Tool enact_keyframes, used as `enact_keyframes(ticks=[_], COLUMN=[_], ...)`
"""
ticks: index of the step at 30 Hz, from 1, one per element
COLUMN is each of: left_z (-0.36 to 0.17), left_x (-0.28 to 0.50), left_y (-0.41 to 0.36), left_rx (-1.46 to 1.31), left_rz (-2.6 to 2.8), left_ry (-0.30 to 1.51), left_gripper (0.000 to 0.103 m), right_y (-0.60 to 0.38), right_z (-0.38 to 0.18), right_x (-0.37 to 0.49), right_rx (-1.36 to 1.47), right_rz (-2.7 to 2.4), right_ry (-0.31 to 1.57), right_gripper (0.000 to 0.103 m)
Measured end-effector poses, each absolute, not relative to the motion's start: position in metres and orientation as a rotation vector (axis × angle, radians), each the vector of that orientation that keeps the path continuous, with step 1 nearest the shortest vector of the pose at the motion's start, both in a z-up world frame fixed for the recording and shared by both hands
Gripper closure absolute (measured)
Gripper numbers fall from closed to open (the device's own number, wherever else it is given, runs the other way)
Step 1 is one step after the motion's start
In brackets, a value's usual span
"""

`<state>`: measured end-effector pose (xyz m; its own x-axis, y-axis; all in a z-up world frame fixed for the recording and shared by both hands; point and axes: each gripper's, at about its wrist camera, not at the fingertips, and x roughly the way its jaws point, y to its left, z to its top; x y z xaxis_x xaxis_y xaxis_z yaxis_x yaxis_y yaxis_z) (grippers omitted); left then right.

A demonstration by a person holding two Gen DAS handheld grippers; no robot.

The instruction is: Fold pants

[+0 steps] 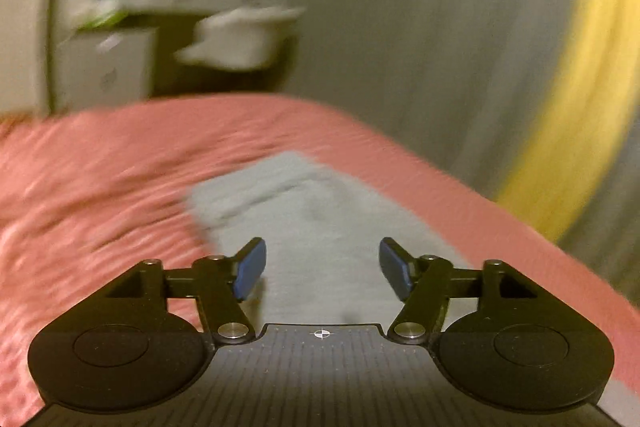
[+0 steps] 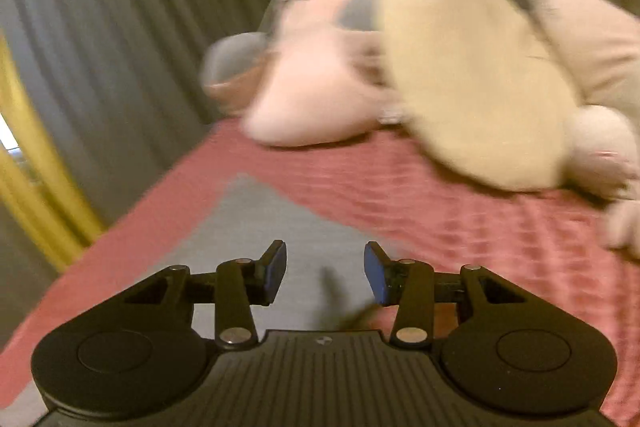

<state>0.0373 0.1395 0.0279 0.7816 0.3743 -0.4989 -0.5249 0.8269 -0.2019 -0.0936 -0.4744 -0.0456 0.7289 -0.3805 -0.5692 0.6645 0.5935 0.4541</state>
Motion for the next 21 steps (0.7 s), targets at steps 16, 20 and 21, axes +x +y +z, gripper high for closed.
enact_keyframes(ticks=[16, 20, 21], left_z=[-0.041, -0.033, -0.029], left_x=[0.195, 0.212, 0.212], left_y=[0.039, 0.048, 0.055], left_rx=[0.050, 0.088, 0.063], left_rz=[0.197, 0.315, 0.329], left_ry=[0.769, 0.772, 0.794], left_gripper=[0.010, 0.019, 0.020], right_y=[-0.463, -0.456, -0.455], right_z=[-0.091, -0.090, -0.090], right_x=[-0.043, -0.029, -0.028], right_rx=[0.772, 0.703, 0.696], right_rz=[-0.421, -0.414, -0.415], right_ry=[0.625, 0.674, 0.679], right_gripper=[0.012, 0.004, 0.004])
